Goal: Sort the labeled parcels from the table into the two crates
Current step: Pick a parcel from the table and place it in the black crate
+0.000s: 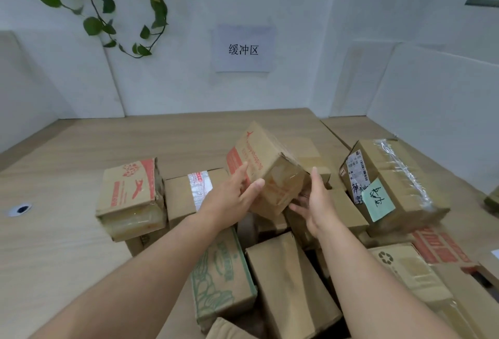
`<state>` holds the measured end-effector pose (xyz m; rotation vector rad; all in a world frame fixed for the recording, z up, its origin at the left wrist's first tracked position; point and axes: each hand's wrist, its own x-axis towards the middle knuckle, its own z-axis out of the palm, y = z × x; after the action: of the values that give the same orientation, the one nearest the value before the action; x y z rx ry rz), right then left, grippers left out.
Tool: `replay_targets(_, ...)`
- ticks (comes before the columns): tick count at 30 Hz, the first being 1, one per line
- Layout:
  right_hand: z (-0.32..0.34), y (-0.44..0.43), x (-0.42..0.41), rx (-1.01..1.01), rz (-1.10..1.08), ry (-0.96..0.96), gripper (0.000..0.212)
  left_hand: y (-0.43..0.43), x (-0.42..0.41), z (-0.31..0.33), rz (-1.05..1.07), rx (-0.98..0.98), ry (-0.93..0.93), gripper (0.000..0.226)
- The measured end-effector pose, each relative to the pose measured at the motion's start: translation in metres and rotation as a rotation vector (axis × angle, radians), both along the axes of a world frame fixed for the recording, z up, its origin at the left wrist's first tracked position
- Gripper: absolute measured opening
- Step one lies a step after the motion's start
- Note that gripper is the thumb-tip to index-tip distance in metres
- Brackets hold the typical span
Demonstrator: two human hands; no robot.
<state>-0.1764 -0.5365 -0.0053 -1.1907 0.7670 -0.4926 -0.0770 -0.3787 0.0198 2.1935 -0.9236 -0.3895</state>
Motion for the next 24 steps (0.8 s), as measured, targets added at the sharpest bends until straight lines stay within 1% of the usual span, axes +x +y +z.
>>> replay_targets(2,0.004,-0.001,-0.001,0.038,0.017,-0.032,0.05,-0.001,-0.006,0.006,0.053,-0.059,0.11,0.077)
replay_targets(5,0.012,-0.002,-0.004,0.08,0.07,-0.084,0.039,-0.003,-0.014,0.018,0.11,-0.126,0.225,0.098)
replay_targets(8,0.017,-0.004,-0.007,0.005,0.179,-0.158,0.03,-0.002,-0.015,0.02,0.179,-0.184,0.292,0.102)
replay_targets(9,0.019,-0.003,-0.008,-0.03,0.208,-0.174,0.029,0.001,-0.013,0.021,0.219,-0.2,0.341,0.105)
replay_targets(10,0.021,-0.002,-0.009,-0.07,0.242,-0.183,0.031,0.004,-0.009,0.019,0.259,-0.215,0.389,0.103)
replay_targets(11,0.023,-0.001,-0.009,-0.106,0.266,-0.18,0.032,0.008,-0.01,0.02,0.294,-0.251,0.433,0.09)
replay_targets(13,0.027,0.003,-0.008,-0.2,0.288,-0.142,0.028,0.017,-0.012,0.022,0.343,-0.34,0.47,0.05)
replay_targets(14,0.028,0.006,-0.007,-0.239,0.292,-0.118,0.024,0.021,-0.014,0.023,0.356,-0.365,0.46,0.039)
replay_targets(15,0.027,0.009,-0.006,-0.25,0.307,-0.088,0.026,0.027,-0.014,0.024,0.365,-0.378,0.438,0.034)
replay_targets(17,0.021,0.016,-0.003,-0.187,0.374,-0.022,0.04,0.04,-0.019,0.025,0.37,-0.388,0.381,0.034)
replay_targets(18,0.017,0.02,-0.002,-0.152,0.412,0.017,0.045,0.046,-0.02,0.024,0.374,-0.373,0.336,0.04)
replay_targets(19,0.015,0.025,-0.002,-0.129,0.448,0.036,0.045,0.053,-0.02,0.023,0.378,-0.332,0.287,0.049)
replay_targets(20,0.011,0.028,-0.002,-0.123,0.469,0.03,0.041,0.06,-0.018,0.021,0.391,-0.293,0.261,0.055)
replay_targets(21,0.009,0.031,-0.002,-0.119,0.473,0.01,0.036,0.066,-0.016,0.019,0.407,-0.279,0.256,0.056)
replay_targets(23,0.003,0.037,-0.002,-0.12,0.459,-0.042,0.035,0.078,-0.013,0.017,0.441,-0.265,0.29,0.056)
replay_targets(24,0.001,0.039,-0.003,-0.138,0.453,-0.056,0.038,0.083,-0.012,0.015,0.443,-0.251,0.342,0.065)
